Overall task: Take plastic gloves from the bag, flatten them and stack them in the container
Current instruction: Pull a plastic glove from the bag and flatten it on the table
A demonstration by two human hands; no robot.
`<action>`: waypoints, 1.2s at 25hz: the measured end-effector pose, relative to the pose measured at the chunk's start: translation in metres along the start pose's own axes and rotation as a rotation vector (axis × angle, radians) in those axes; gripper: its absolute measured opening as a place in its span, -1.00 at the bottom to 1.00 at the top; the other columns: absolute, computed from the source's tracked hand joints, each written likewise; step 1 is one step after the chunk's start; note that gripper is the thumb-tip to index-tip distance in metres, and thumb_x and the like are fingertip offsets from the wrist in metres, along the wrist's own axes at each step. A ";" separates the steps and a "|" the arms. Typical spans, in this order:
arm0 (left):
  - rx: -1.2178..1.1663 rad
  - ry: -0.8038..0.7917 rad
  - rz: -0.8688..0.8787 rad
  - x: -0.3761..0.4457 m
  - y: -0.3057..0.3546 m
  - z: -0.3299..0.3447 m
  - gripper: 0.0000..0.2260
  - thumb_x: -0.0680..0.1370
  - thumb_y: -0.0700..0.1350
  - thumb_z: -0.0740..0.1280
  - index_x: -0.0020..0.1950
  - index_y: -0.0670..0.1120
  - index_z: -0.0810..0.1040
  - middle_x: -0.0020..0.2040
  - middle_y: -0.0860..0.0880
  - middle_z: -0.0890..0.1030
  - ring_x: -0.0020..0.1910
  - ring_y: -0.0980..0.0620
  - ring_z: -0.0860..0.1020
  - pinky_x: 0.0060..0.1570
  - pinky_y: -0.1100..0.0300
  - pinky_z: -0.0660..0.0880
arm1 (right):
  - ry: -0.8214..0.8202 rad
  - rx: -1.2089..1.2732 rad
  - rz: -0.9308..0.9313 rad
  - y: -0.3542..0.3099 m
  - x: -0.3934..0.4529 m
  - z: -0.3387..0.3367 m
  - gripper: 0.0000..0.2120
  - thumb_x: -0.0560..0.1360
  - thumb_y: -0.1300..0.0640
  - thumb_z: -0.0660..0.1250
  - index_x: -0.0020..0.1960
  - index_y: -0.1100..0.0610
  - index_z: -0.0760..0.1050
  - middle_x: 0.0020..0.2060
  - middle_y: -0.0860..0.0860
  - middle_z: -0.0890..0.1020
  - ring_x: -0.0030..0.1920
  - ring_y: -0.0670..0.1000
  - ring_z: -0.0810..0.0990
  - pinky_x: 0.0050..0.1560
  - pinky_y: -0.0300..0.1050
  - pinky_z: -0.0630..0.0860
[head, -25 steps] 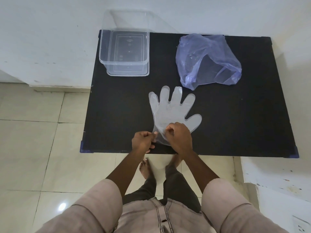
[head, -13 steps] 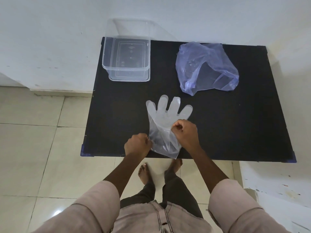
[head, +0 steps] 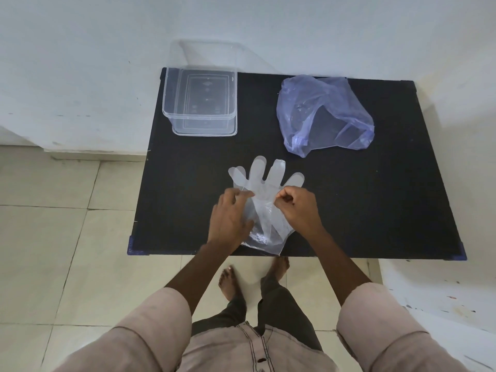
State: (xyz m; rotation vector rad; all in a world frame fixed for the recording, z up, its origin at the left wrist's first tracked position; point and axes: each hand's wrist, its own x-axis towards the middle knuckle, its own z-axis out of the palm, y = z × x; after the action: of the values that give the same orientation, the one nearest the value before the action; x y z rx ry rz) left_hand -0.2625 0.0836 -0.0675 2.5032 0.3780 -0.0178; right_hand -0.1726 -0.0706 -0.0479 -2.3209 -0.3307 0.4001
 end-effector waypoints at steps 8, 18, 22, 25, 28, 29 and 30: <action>-0.176 -0.003 0.141 0.039 0.005 -0.004 -0.88 0.45 -0.07 0.49 -0.05 -0.05 0.71 0.13 -0.09 0.60 0.13 -0.07 0.48 0.10 -0.01 0.50 | -0.087 0.035 0.031 -0.005 -0.010 -0.006 -0.61 0.44 -0.11 0.40 0.09 0.17 0.54 0.03 0.14 0.66 -0.04 0.03 0.60 0.11 0.00 0.57; -0.321 0.043 -0.059 0.029 0.005 -0.011 -0.78 0.51 -0.01 0.41 0.13 -0.03 0.59 0.23 -0.10 0.54 0.20 -0.04 0.47 0.24 0.04 0.46 | -0.027 -0.336 0.021 -0.025 -0.022 0.004 -0.65 0.55 0.02 0.29 0.17 0.27 0.54 0.15 0.21 0.62 0.18 0.18 0.54 0.30 0.06 0.33; -0.034 0.174 0.218 -0.028 0.005 0.006 -0.72 0.56 -0.03 0.30 0.24 -0.07 0.48 0.25 -0.15 0.55 0.21 -0.10 0.51 0.21 -0.01 0.42 | 0.014 -0.225 0.030 -0.022 -0.022 0.006 -0.81 0.50 0.08 0.36 -0.06 0.20 0.61 -0.10 0.15 0.68 -0.06 0.12 0.61 0.17 0.14 0.50; 0.194 -0.053 0.359 -0.067 -0.010 0.039 -0.54 0.55 0.05 0.27 0.41 -0.08 0.35 0.42 -0.12 0.47 0.39 -0.17 0.44 0.35 -0.11 0.33 | -0.002 -0.215 0.043 -0.016 -0.022 0.008 -0.84 0.48 0.06 0.38 -0.09 0.16 0.62 -0.14 0.09 0.69 -0.13 0.04 0.61 0.10 -0.03 0.55; 0.318 -0.170 0.382 -0.076 -0.021 0.060 -0.37 0.59 0.21 0.13 0.55 -0.12 0.14 0.55 -0.11 0.18 0.52 -0.14 0.19 0.42 -0.18 0.15 | -0.031 -0.253 0.075 -0.018 -0.022 0.005 -0.76 0.53 0.05 0.33 0.04 0.21 0.60 0.01 0.12 0.68 0.00 0.08 0.60 0.07 -0.24 0.35; 0.322 -0.195 0.388 -0.075 -0.022 0.062 -0.34 0.59 0.24 0.08 0.56 -0.14 0.11 0.55 -0.11 0.14 0.53 -0.13 0.15 0.43 -0.17 0.11 | -0.046 -0.262 0.081 -0.019 -0.022 0.004 -0.75 0.54 0.05 0.31 0.07 0.22 0.59 0.04 0.14 0.67 0.04 0.10 0.59 0.08 -0.23 0.35; 0.325 -0.213 0.396 -0.074 -0.023 0.063 -0.33 0.59 0.26 0.05 0.56 -0.15 0.11 0.55 -0.11 0.12 0.53 -0.13 0.13 0.44 -0.17 0.10 | -0.058 -0.271 0.083 -0.018 -0.022 0.004 -0.73 0.55 0.06 0.30 0.09 0.24 0.59 0.07 0.16 0.66 0.07 0.11 0.59 0.12 -0.20 0.37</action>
State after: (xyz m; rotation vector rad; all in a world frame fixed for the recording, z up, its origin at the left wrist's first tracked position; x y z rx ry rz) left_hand -0.3353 0.0460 -0.1254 2.8163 -0.2299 -0.1997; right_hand -0.1966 -0.0636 -0.0341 -2.5979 -0.3348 0.4900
